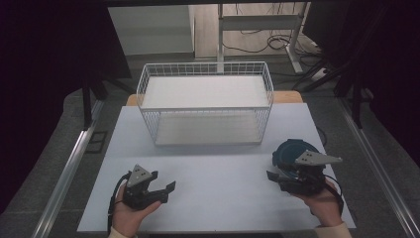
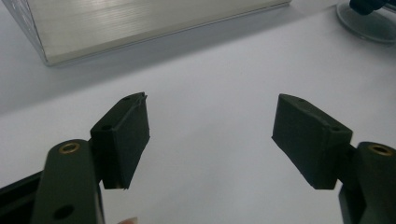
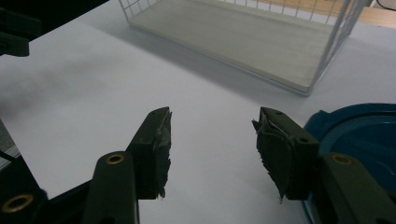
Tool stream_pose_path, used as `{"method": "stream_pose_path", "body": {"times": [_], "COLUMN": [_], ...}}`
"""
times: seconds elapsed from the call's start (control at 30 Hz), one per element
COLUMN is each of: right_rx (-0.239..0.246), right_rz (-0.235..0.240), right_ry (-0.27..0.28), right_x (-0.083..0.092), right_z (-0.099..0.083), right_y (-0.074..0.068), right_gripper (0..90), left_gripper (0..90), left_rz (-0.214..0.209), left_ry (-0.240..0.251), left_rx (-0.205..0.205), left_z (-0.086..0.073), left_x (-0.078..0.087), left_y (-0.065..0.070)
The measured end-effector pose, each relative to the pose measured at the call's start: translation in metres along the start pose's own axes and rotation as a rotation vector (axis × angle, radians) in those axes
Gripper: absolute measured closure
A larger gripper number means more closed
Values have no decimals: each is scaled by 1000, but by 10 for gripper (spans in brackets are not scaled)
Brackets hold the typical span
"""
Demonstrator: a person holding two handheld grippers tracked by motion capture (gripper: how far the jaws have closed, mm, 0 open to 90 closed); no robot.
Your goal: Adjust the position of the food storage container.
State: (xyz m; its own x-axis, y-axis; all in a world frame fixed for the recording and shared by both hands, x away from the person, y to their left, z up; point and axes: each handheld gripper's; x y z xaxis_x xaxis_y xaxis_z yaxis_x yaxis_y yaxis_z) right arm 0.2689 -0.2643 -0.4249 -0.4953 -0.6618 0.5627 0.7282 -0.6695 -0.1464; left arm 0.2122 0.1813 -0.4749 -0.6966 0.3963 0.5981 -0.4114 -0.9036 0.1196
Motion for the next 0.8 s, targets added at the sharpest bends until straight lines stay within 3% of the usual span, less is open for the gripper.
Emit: {"method": "stream_pose_path", "body": {"times": [0.37,0.5,0.8], "right_rx": [-6,-3,-16], "right_rz": [-49,-104,-180], "right_ry": [-10,-8,26], "right_x": [8,14,33], "right_z": [8,14,26], "right_y": [18,29,56], "right_gripper": [490,596,846], "left_gripper": [262,257,258], "left_rz": [-2,-1,4], "left_ry": [-24,-25,-32], "left_rx": [11,14,11], "left_z": [-1,-1,-2], "left_x": [-3,-3,-3], "left_y": [-6,-6,-6]}}
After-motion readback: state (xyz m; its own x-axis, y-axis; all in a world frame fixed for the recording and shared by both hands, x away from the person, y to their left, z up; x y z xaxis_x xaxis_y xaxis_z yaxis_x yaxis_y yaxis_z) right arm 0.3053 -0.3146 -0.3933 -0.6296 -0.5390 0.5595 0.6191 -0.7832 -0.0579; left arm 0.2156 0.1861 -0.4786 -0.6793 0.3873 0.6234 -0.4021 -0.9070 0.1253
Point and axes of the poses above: each handheld gripper's, and its own axes: x roughly backward along the jaws, z roughly out of its top, y roughly to its right, and after that the axes turned 4 degrees about z, right-handed
